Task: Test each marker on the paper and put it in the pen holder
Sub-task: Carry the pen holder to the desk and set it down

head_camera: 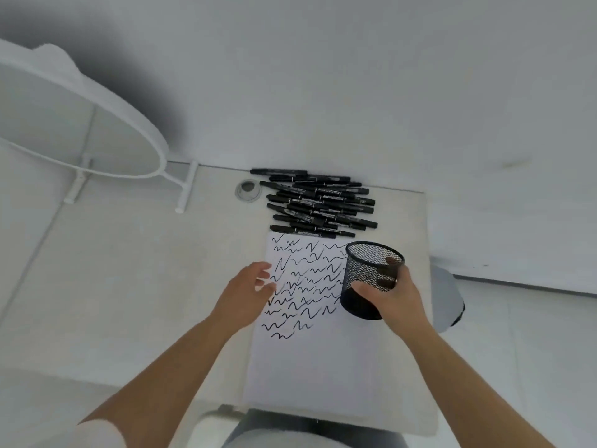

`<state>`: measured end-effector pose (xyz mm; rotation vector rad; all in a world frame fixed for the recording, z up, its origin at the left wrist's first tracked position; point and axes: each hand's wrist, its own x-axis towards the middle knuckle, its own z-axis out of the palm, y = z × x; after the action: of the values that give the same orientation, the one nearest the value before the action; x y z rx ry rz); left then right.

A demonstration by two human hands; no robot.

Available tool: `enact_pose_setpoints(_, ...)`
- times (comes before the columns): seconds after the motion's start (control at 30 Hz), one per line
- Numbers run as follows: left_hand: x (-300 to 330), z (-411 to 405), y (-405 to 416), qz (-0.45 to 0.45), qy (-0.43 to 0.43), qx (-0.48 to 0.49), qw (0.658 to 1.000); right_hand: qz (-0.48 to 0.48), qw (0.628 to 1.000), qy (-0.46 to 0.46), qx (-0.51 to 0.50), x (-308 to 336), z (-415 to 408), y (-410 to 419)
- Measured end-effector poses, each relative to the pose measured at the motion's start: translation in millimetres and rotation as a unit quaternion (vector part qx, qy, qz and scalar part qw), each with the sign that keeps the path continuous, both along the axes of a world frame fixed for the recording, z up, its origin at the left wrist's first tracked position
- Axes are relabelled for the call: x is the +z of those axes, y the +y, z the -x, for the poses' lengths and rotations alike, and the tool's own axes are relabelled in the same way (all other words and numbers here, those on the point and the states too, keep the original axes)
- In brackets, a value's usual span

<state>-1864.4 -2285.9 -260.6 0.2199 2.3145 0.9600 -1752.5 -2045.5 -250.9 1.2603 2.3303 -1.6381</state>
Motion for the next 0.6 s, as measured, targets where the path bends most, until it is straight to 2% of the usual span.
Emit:
enact_pose_setpoints(0.23, -17.4, 22.7, 41.2, 0.100, 0.135, -0.125, 0.978, -0.047, 0.993, 0.053, -0.096, -8.5, 27.8, 32.4)
enact_pose_setpoints(0.4, -40.6, 26.1, 70.4, 0.066, 0.267, -0.213, 0.937, -0.098, 0.979, 0.123, -0.128, -28.9, 57.8, 49.4)
enact_pose_setpoints(0.5, -60.2, 34.7, 75.7, 0.036, 0.334, -0.217, 0.917, -0.118, 0.967, 0.166, -0.152, -48.0, 68.2, 56.3)
enact_pose_setpoints(0.6, -74.0, 36.9, 75.6, 0.020, 0.365, -0.210, 0.907, -0.127, 0.954, 0.205, -0.181, -65.5, 67.1, 60.8)
